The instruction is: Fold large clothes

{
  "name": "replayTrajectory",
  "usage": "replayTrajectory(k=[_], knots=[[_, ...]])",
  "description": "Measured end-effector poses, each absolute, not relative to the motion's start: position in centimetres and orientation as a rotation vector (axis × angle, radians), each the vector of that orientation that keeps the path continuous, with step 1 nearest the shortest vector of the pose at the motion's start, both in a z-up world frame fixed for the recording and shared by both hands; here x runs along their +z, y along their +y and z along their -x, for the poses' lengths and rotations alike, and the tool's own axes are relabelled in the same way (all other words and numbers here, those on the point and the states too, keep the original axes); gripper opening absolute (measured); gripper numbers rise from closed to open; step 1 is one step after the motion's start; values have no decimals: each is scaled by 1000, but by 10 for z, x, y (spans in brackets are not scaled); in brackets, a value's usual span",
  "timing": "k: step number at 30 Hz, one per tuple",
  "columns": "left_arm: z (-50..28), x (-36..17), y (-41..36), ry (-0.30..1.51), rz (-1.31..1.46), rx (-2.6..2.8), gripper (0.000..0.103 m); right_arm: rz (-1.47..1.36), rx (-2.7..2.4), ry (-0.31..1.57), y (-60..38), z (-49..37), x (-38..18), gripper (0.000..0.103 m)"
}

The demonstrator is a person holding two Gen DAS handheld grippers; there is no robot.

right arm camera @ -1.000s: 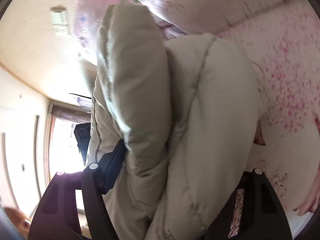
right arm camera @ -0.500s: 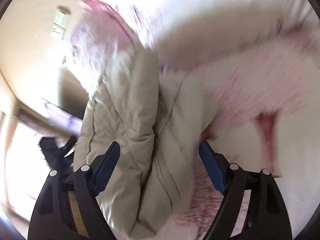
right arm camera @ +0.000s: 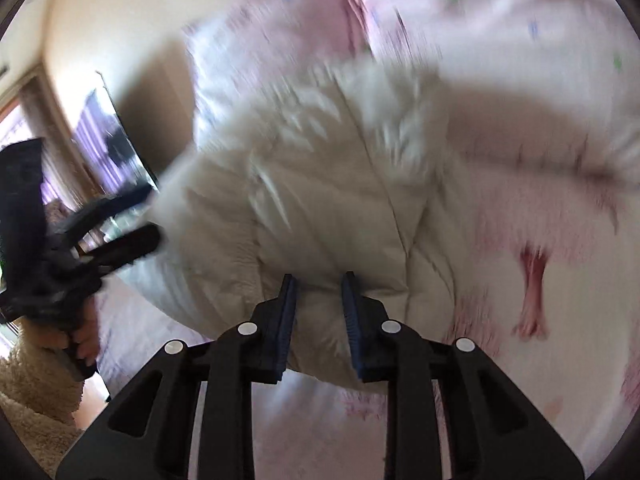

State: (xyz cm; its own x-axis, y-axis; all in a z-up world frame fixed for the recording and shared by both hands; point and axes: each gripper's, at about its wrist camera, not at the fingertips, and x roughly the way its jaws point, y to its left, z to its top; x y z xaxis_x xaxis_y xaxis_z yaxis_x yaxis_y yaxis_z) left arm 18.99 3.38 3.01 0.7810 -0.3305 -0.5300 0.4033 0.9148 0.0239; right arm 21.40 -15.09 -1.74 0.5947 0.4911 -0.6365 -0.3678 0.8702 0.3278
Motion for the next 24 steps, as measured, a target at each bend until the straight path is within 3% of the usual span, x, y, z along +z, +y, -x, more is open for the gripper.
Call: replayTrajectory(k=[4,7,8,9,10,11,15,17,19,20,21,24], knots=[[-182,22,27,536,-171,-423,100,-248,542,841,-164,-218,-29,22],[-184,11,19,546,-242,-400,101,-476,615,839,-195,-225,-8,25],[-183,9,19,544,-246,-396,101,-536,620,807,-205,-228,-1,34],[-183,8,20,543,-240,-400,101,-595,607,764,-217,-234,8,56],[-184,8,21,542,-222,-409,101,-636,579,725,-226,-240,16,66],[-183,8,22,541,-215,-413,101,-661,542,688,-234,-246,24,72],[-185,10,23,540,-187,-416,101,-760,521,688,-244,-294,35,72],[-186,10,23,539,-177,-415,101,-778,523,713,-238,-309,31,68],[-186,11,23,539,-169,-412,101,-759,518,726,-227,-321,31,46],[-187,11,23,540,-163,-407,101,-716,492,717,-223,-322,31,24],[-187,12,24,537,-157,-405,101,-698,470,715,-219,-323,27,18],[-186,16,21,515,-166,-404,101,-709,390,770,-228,-331,9,13]])
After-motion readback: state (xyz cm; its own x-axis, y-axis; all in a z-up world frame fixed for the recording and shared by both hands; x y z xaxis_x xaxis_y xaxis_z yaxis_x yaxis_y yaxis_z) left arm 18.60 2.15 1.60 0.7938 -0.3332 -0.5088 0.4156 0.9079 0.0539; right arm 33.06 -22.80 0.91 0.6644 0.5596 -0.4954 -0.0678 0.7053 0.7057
